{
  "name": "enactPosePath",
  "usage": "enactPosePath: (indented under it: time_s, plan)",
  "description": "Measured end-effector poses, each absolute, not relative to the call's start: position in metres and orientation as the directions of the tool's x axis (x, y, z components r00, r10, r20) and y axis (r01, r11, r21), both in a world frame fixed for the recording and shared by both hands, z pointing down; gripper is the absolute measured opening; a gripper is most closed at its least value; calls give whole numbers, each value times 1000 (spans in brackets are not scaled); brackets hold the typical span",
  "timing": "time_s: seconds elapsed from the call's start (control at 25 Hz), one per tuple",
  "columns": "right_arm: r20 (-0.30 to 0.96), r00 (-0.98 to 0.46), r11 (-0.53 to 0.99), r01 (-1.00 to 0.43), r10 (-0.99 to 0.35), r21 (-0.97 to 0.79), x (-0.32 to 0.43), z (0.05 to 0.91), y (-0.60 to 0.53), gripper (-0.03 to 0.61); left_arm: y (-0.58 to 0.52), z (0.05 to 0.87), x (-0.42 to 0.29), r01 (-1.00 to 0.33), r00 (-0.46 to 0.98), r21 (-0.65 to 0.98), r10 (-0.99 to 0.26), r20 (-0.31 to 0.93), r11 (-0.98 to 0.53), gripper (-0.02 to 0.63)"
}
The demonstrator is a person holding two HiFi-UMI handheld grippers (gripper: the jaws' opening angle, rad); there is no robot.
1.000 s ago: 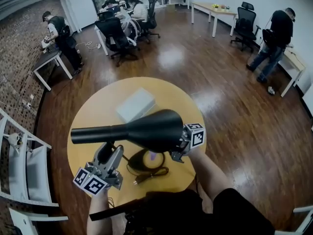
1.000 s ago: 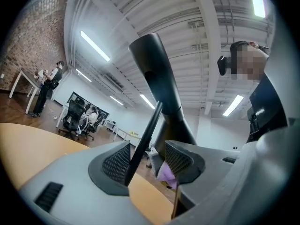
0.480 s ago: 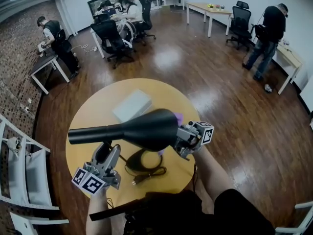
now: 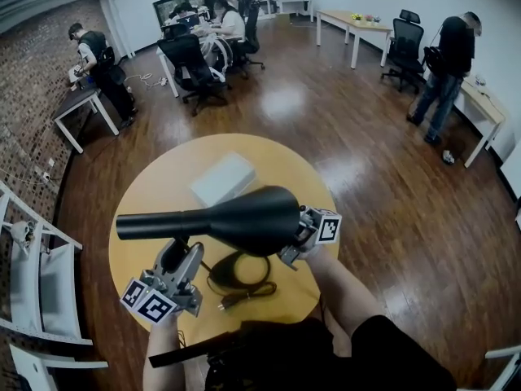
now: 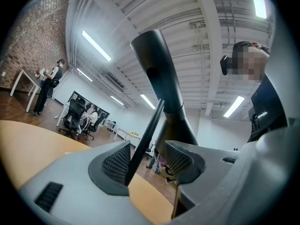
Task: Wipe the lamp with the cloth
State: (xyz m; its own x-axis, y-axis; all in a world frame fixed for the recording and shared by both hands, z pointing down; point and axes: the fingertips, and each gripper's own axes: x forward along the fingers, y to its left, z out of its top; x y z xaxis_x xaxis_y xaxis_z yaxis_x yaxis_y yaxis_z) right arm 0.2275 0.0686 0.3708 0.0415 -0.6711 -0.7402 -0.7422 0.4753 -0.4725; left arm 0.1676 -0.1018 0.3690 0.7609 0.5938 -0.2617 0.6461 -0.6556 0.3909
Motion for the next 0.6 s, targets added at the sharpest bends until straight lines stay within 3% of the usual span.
enactPosePath:
  time_s: [0.28, 0.48, 0.6]
  plan:
    - [-674, 67, 438, -712, -736, -549, 233, 386, 44, 106, -110, 367, 160, 620, 783, 412, 557, -275, -668, 212]
    - [-541, 68, 319, -743, -838, -588, 215, 408, 32, 106, -122, 378, 156, 615, 786, 443, 552, -279, -653, 212]
    - [-503, 149, 226, -761, -851, -608, 207, 417, 56, 107, -126, 383, 156, 630, 772, 457, 570, -281, -628, 212]
